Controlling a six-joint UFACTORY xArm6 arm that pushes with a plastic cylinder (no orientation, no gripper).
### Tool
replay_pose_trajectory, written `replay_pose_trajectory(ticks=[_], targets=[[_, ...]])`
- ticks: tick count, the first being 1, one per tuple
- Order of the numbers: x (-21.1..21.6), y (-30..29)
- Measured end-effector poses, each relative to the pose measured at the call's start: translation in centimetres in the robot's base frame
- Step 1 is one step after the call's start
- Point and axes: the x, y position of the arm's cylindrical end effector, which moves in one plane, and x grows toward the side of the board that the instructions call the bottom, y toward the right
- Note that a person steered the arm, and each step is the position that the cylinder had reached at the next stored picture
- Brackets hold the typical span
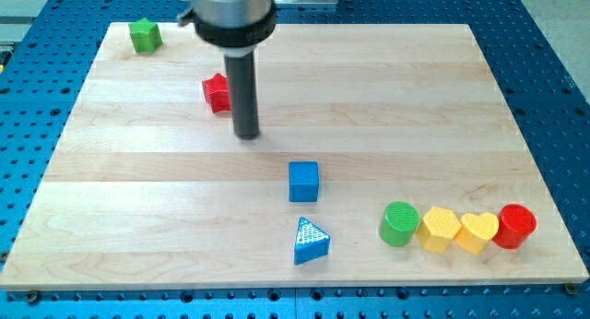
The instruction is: Slide the red star diagonally top left to the blue cube
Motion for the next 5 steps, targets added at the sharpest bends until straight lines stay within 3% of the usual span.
replay_pose_trajectory(ticks=[1, 2, 3, 4, 5], targets=[[-4.1, -6.5], [-13.7, -1.9], [-19.2, 3.7], [-14.1, -3.3], [-5.4, -3.6]])
